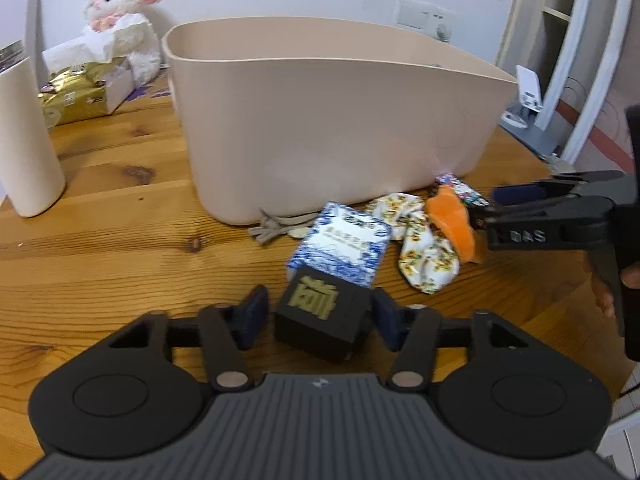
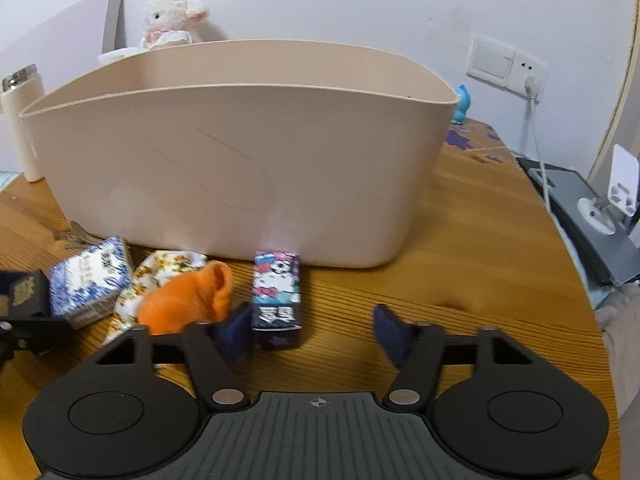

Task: Organize objects
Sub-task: 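Grasp the black square box with the left tool while the right tool grasps the Hello Kitty box, then lift both boxes over the beige bin and open both tools to release, then grasp the blue-and-white tissue pack with the left tool while the right tool grasps the orange plush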

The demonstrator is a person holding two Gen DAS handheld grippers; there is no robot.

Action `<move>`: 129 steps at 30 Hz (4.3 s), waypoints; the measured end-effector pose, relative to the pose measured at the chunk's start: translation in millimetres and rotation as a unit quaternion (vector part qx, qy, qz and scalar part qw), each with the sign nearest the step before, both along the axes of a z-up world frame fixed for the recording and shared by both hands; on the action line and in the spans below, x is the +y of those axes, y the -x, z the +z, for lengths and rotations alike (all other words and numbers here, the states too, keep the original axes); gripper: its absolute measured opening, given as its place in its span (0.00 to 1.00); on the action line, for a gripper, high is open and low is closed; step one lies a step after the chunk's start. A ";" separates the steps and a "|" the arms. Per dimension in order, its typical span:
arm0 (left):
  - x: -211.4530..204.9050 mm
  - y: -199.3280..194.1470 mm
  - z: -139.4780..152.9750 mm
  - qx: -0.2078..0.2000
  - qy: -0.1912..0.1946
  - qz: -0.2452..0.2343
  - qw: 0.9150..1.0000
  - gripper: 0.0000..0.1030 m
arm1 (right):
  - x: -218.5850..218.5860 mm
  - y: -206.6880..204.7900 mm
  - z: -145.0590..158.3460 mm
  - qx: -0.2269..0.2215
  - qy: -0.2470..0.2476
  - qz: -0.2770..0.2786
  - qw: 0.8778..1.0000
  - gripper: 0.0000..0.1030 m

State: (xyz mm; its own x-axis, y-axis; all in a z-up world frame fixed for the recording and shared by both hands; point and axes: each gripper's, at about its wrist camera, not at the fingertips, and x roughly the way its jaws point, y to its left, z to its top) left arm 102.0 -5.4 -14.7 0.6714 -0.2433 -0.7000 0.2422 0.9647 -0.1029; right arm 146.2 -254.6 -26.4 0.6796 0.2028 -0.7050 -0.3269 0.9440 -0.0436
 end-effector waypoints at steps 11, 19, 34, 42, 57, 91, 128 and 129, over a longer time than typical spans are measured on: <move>2.0 19.4 8.7 -0.012 -0.006 -0.010 1.000 0.51 | 11.0 21.3 8.9 -0.006 -0.007 0.015 1.000 0.21; 10.6 36.8 29.6 -0.041 -0.003 -0.006 0.999 0.51 | -2.2 47.4 38.0 -0.031 -0.026 0.000 0.999 0.21; 20.2 28.1 94.4 -0.129 -0.001 0.016 0.991 0.51 | -19.8 59.5 101.8 -0.108 -0.071 -0.014 0.991 0.21; 19.2 -6.6 120.0 -0.156 -0.004 0.026 0.987 0.51 | -17.8 36.2 124.5 -0.134 -0.094 -0.021 0.986 0.21; -4.6 -105.7 77.6 -0.081 -0.054 0.050 0.994 0.51 | 21.0 -48.6 92.8 -0.059 -0.108 -0.057 0.991 0.21; 8.9 0.9 63.0 -0.072 -0.062 0.044 0.994 0.94 | -10.0 40.1 44.6 -0.027 -0.028 -0.027 0.999 1.00; -21.3 -18.3 -4.2 -0.039 -0.043 -0.049 0.997 0.53 | 20.2 28.9 -2.7 0.012 -0.015 0.079 0.997 0.46; -22.6 -17.0 -3.9 -0.040 -0.046 -0.050 0.997 0.51 | 23.0 31.9 -1.6 0.010 -0.013 0.084 0.996 0.42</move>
State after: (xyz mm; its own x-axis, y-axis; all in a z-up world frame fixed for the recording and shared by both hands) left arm 119.0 -28.0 -18.6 0.7021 -0.2484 -0.6674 0.3411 0.9400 0.0089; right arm 114.4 -231.7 -28.0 0.6203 0.3319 -0.7107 -0.4816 0.8763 -0.0111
